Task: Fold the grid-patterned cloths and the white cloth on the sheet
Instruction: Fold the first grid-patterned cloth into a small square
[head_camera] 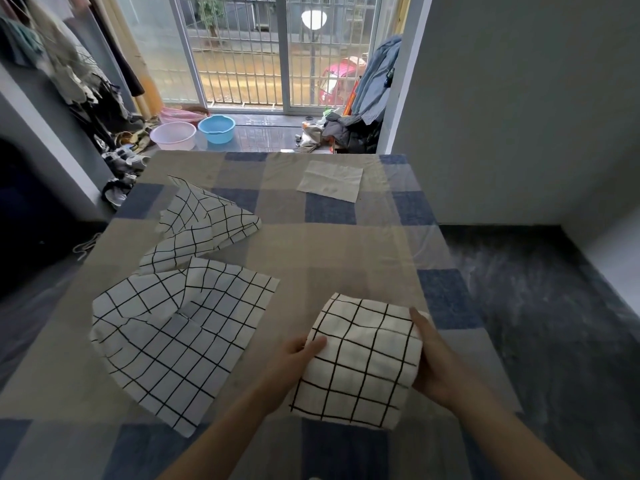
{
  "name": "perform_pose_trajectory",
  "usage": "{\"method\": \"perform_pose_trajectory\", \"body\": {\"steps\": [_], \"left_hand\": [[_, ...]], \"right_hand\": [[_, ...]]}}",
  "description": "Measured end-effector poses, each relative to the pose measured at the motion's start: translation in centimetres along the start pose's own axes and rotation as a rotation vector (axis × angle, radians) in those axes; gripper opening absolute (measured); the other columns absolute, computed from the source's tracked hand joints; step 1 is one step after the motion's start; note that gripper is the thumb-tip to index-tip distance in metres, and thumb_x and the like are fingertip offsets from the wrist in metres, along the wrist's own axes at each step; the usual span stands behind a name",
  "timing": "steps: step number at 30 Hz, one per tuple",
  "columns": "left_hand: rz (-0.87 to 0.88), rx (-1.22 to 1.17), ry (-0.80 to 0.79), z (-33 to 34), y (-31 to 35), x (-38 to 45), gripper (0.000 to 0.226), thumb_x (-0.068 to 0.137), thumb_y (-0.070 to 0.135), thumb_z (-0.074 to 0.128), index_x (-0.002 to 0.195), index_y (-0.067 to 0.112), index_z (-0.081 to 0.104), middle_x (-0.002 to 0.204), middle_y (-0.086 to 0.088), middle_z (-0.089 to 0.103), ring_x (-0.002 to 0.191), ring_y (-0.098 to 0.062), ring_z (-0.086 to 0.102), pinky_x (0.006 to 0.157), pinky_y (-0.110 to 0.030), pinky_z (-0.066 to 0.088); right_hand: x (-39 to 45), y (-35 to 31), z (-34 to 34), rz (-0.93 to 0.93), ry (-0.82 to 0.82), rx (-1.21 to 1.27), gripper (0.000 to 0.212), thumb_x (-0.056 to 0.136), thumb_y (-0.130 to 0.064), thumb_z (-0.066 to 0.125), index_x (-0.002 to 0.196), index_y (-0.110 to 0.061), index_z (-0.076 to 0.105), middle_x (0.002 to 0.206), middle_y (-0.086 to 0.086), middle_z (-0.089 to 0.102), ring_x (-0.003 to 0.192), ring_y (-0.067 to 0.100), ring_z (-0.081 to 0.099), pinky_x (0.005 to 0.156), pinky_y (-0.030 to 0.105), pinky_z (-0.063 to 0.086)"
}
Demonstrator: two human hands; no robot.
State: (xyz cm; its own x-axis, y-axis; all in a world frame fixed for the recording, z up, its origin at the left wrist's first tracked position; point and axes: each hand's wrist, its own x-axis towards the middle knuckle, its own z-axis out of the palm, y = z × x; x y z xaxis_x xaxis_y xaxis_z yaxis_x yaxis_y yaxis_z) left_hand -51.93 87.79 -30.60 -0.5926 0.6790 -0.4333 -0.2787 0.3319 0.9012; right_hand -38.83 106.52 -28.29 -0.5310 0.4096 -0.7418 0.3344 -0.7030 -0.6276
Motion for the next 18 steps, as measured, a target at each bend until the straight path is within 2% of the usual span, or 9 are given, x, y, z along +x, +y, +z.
{"method": "perform_pose_trajectory", "body": {"steps": [3, 5, 7, 9, 12, 14, 15, 16, 18], "left_hand": [[-0.039, -0.013, 0.062, -1.0, -1.2, 0.6, 0.036, 0.096, 0.036, 0.056, 0.089, 0.002, 0.065, 0.078, -0.003, 0.062, 0.073, -0.006, 0.06, 0.066, -0.018, 0.05], [-0.066, -0.033, 0.063, -1.5, -1.6, 0.8, 0.035, 0.095, 0.039, 0.057, 0.1, 0.006, 0.067, 0.093, -0.002, 0.069, 0.088, -0.014, 0.066, 0.085, -0.033, 0.055], [-0.043, -0.05, 0.069, -1.8, -1.8, 0.9, 0.02, 0.097, 0.026, 0.057, 0.115, 0.019, 0.062, 0.1, 0.0, 0.073, 0.094, -0.01, 0.068, 0.081, -0.027, 0.056], [-0.007, -0.051, 0.127, -2.0, -1.7, 1.0, 0.034, 0.095, 0.015, 0.06, 0.124, 0.026, 0.047, 0.101, -0.003, 0.071, 0.091, -0.008, 0.066, 0.07, -0.016, 0.051], [0.036, -0.044, 0.109, -2.4, -1.9, 1.2, 0.053, 0.092, 0.011, 0.063, 0.131, 0.036, 0.037, 0.096, -0.003, 0.065, 0.092, -0.014, 0.06, 0.074, -0.017, 0.049], [0.059, 0.03, 0.087, -2.8, -1.9, 1.4, 0.056, 0.089, 0.013, 0.068, 0.127, 0.047, 0.045, 0.093, -0.002, 0.065, 0.091, -0.016, 0.062, 0.081, -0.025, 0.05], [0.077, 0.061, 0.064, -3.0, -1.7, 1.4, 0.056, 0.087, 0.015, 0.069, 0.125, 0.05, 0.049, 0.09, -0.011, 0.065, 0.089, -0.024, 0.063, 0.083, -0.034, 0.052], [0.092, 0.078, 0.034, -3.1, -1.6, 1.5, 0.055, 0.085, 0.017, 0.071, 0.125, 0.051, 0.051, 0.091, -0.022, 0.064, 0.089, -0.034, 0.061, 0.086, -0.045, 0.053], [0.119, 0.105, -0.016, -3.5, -1.7, 1.8, 0.054, 0.082, 0.021, 0.072, 0.127, 0.045, 0.054, 0.089, -0.027, 0.061, 0.085, -0.039, 0.06, 0.088, -0.055, 0.05]], "right_hand": [[0.2, 0.8, -0.7, 0.036, -0.062, -0.171, 0.045, 0.089, -0.055, 0.053, 0.113, -0.019, 0.065, 0.107, 0.012, 0.073, 0.103, 0.031, 0.066, 0.09, 0.044, 0.05], [0.7, 1.3, -1.1, -0.02, -0.034, -0.241, 0.034, 0.091, -0.033, 0.06, 0.12, -0.015, 0.062, 0.104, 0.011, 0.073, 0.096, 0.028, 0.066, 0.087, 0.041, 0.051], [0.9, 1.6, -1.1, -0.101, 0.061, -0.255, 0.038, 0.088, -0.013, 0.064, 0.125, -0.011, 0.055, 0.099, 0.01, 0.071, 0.089, 0.025, 0.066, 0.078, 0.037, 0.054], [1.0, 1.6, -1.1, -0.171, 0.133, -0.272, 0.05, 0.086, -0.009, 0.065, 0.131, -0.017, 0.045, 0.105, 0.013, 0.068, 0.09, 0.027, 0.065, 0.075, 0.036, 0.054], [1.2, 1.8, -1.0, -0.281, 0.107, -0.406, 0.053, 0.086, -0.015, 0.069, 0.131, -0.027, 0.043, 0.1, 0.015, 0.068, 0.089, 0.025, 0.066, 0.076, 0.033, 0.054], [1.0, 1.8, -1.0, -0.363, 0.048, -0.63, 0.05, 0.08, -0.024, 0.076, 0.124, -0.03, 0.053, 0.099, 0.017, 0.064, 0.088, 0.023, 0.065, 0.075, 0.029, 0.054], [0.9, 1.8, -0.9, -0.399, 0.035, -0.756, 0.049, 0.076, -0.027, 0.08, 0.119, -0.031, 0.058, 0.096, 0.015, 0.064, 0.086, 0.02, 0.065, 0.073, 0.026, 0.054], [0.8, 1.8, -0.8, -0.428, 0.038, -0.856, 0.047, 0.071, -0.026, 0.084, 0.112, -0.031, 0.062, 0.091, 0.009, 0.065, 0.08, 0.014, 0.065, 0.068, 0.021, 0.054], [0.7, 2.0, -0.7, -0.476, 0.045, -0.961, 0.04, 0.066, -0.017, 0.086, 0.1, -0.028, 0.066, 0.079, -0.001, 0.065, 0.064, 0.0, 0.062, 0.058, 0.012, 0.047]]}}
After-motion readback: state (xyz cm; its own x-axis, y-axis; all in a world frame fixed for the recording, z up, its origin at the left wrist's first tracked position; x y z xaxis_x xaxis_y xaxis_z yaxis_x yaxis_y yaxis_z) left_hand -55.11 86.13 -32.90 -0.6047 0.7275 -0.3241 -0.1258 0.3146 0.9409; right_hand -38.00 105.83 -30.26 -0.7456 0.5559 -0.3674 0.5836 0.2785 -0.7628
